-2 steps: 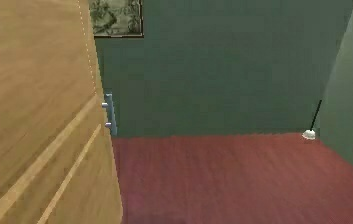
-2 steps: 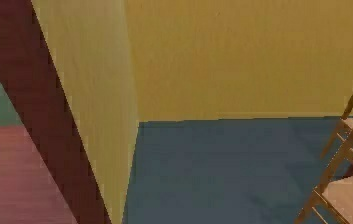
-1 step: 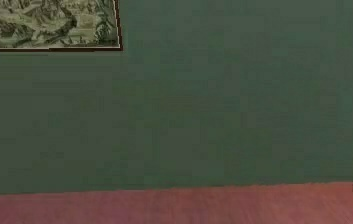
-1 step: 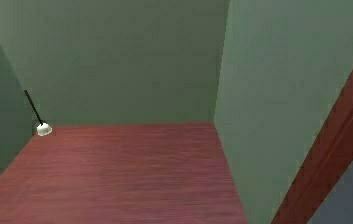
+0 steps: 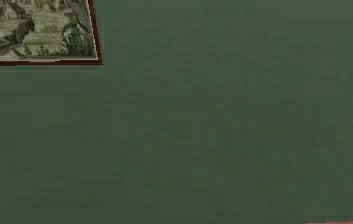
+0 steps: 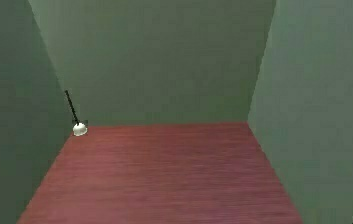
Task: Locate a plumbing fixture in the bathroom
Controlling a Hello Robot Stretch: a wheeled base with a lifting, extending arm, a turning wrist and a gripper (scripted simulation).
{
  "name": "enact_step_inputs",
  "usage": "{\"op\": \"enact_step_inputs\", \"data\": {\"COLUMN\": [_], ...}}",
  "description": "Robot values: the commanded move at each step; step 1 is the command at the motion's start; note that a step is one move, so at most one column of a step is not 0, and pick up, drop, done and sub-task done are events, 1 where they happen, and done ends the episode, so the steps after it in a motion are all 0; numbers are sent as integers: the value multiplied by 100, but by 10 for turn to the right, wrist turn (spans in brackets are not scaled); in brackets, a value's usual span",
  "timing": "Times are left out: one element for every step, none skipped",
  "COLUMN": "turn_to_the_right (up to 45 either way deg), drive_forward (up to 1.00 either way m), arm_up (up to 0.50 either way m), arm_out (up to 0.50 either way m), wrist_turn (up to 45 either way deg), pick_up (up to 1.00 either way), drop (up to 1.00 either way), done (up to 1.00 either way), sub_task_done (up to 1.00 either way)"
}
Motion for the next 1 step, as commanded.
{"op": "enact_step_inputs", "data": {"turn_to_the_right": [-300], "drive_forward": [0], "arm_up": [0], "arm_out": [0], "wrist_turn": [0], "pick_up": [0], "drop": [0], "done": [0], "sub_task_done": [0]}}
